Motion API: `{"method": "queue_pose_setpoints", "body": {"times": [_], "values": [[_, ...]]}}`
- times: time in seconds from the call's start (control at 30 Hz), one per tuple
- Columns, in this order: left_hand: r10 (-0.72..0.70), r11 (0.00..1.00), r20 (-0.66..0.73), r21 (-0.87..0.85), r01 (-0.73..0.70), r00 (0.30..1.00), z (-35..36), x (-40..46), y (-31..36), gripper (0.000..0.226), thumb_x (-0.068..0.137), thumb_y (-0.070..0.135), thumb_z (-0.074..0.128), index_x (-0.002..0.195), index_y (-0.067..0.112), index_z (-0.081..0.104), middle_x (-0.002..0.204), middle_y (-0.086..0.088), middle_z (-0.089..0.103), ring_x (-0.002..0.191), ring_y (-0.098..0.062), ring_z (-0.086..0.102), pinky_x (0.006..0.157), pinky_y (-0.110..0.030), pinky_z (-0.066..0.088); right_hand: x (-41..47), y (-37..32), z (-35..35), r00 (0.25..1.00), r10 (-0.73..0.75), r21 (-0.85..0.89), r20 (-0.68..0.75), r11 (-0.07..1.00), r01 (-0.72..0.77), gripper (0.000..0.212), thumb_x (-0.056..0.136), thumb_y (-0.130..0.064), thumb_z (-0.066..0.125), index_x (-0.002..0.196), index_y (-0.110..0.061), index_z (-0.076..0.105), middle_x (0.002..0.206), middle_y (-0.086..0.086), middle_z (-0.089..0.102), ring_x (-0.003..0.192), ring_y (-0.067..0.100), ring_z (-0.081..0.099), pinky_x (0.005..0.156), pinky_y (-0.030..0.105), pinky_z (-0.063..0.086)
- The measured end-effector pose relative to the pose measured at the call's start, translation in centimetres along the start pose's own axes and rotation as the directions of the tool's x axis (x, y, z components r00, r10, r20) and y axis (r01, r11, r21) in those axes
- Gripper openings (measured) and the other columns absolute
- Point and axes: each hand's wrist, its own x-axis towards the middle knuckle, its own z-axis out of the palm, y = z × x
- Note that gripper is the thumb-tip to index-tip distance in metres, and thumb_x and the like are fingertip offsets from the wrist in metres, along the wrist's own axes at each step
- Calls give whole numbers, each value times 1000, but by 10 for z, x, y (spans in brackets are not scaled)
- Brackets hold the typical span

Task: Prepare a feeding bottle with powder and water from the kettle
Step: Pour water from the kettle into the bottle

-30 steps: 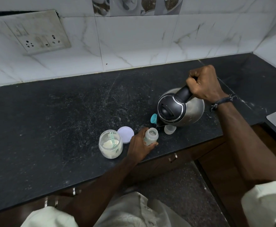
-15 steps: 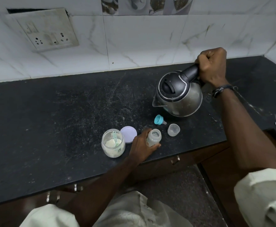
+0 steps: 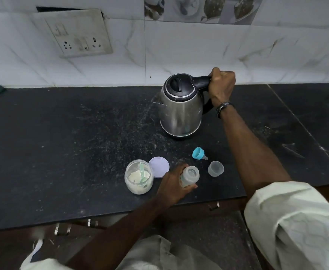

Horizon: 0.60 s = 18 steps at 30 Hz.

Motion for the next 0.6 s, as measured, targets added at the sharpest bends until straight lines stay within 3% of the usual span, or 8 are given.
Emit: {"method": "queue_pose_setpoints", "body": {"times": [0.17, 0.27, 0.4, 0.6], "values": [[-3, 1000, -6, -1, 3, 1000, -1, -1, 3, 74, 73, 37, 86, 135, 16, 52, 131, 0, 64, 119, -12, 59, 104, -28, 46, 4, 0, 47, 992, 123, 42, 7, 992, -123, 43, 78, -20, 55, 42, -15, 31, 45, -2, 28, 42, 14, 27, 43, 27, 23], [-24, 999, -2, -25, 24, 1000, -2, -2, 4, 73, 74, 39, 86, 135, 19, 52, 131, 1, 63, 119, -9, 58, 104, -23, 45, 7, 1, 71, 978, 208, 63, 6, 976, -208, 46, 80, -19, 55, 43, -15, 29, 46, -2, 26, 43, 14, 25, 41, 26, 21], [-29, 999, -10, -34, 29, 1000, -2, -2, 4, 69, 73, 39, 86, 130, 19, 54, 125, 3, 66, 112, -6, 60, 93, -5, 39, 10, 7, 96, 962, 272, 51, 1, 961, -272, 46, 82, -18, 54, 43, -14, 29, 45, -3, 24, 43, 15, 24, 44, 25, 19], [-5, 1000, -39, -20, 4, 999, -1, -1, 2, 67, 72, 37, 87, 128, 15, 56, 118, 1, 68, 106, -9, 63, 90, -13, 43, 16, 18, 120, 945, 327, 22, -26, 945, -327, 48, 84, -21, 55, 42, -12, 35, 41, -3, 32, 42, 15, 33, 47, 27, 28]]}}
